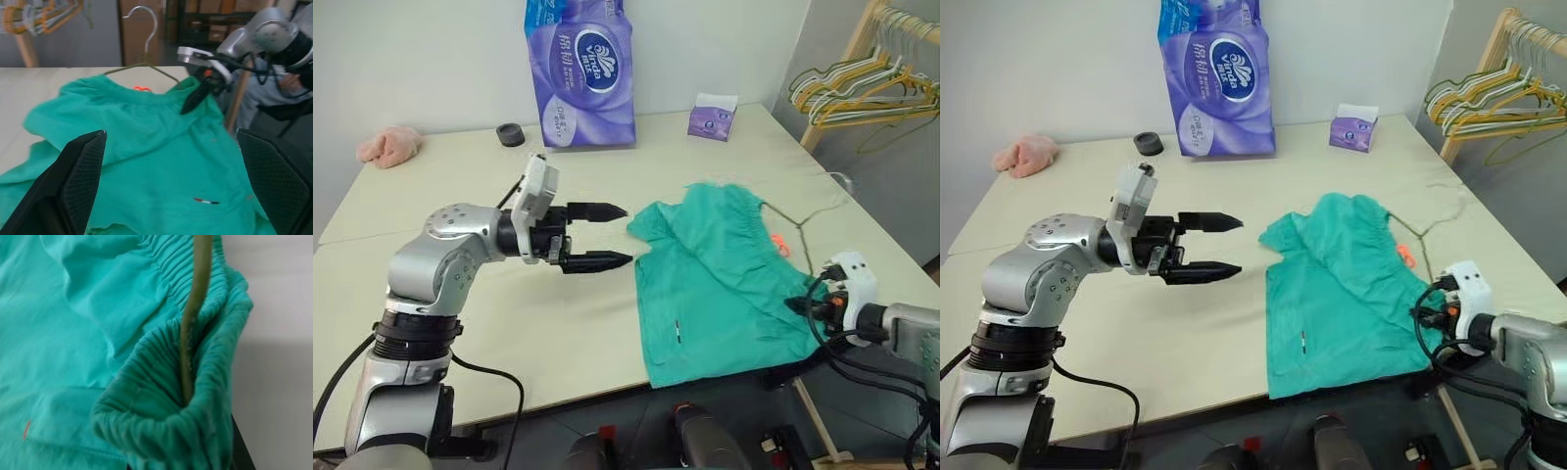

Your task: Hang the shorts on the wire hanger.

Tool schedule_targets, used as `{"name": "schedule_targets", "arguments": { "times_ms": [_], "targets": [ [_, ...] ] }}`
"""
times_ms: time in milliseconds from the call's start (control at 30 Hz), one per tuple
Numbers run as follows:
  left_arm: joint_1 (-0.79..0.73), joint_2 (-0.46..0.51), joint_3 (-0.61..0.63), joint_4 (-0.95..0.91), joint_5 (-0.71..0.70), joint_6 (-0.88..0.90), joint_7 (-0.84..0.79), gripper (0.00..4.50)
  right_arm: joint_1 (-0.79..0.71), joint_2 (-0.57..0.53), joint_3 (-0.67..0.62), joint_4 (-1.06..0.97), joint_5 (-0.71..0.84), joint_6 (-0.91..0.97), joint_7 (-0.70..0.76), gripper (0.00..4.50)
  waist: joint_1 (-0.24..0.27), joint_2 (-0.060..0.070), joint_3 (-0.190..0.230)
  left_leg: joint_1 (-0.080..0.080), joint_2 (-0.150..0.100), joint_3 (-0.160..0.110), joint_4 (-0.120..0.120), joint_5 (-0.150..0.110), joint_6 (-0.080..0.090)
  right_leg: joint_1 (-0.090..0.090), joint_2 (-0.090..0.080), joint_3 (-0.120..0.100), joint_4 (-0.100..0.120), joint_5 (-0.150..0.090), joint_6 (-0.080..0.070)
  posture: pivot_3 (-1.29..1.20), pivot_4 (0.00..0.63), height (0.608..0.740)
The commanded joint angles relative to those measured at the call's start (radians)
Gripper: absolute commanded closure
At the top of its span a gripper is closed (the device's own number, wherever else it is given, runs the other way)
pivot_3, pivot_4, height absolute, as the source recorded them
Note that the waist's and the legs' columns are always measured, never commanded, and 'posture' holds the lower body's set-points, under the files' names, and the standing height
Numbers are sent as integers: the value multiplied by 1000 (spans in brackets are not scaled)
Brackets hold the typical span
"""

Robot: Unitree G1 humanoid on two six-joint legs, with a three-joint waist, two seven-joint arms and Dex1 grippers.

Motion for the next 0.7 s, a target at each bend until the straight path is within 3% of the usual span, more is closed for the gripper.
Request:
{"name": "schedule_targets", "arguments": {
  "times_ms": [33, 167, 300, 467, 700],
  "targets": [
    [-53, -40, -51, -45, 4, -4, -1, 28, 9, 38, -155, -94, -19, 115, -84, 4500, 0, 2, 1, 0, 0, 0, 0, 0, 0, 0, 0, 0, 0, 0, 0, -363, 147, 740],
    [-118, -137, -104, -31, 8, -14, 12, 28, -18, 7, -286, -99, -60, 201, -157, 4500, -2, 6, 4, 2, -1, 0, 0, 0, 0, 4, 1, 0, -4, 0, 0, -402, 161, 740],
    [-170, -215, -151, -7, 39, -37, 20, 28, -140, -94, -378, -52, -112, 202, -227, 4500, -24, 18, 12, 8, -4, 4, -1, -1, 1, 10, 3, 2, -5, -2, 3, -435, 176, 740],
    [-220, -291, -164, 25, 56, -54, 41, 28, -264, -208, -389, 47, -129, 202, -277, 4500, -69, 18, 18, 13, -5, 9, -3, -5, 9, 13, 3, 5, -5, -5, 8, -451, 193, 740],
    [-332, -410, -159, 105, 110, -132, 95, 28, -526, -348, -357, 343, -170, 202, -359, 4500, -110, 17, 34, 13, -9, 19, -3, -8, 14, 14, 0, 21, -5, -7, 11, -447, 202, 740]
  ]
}}
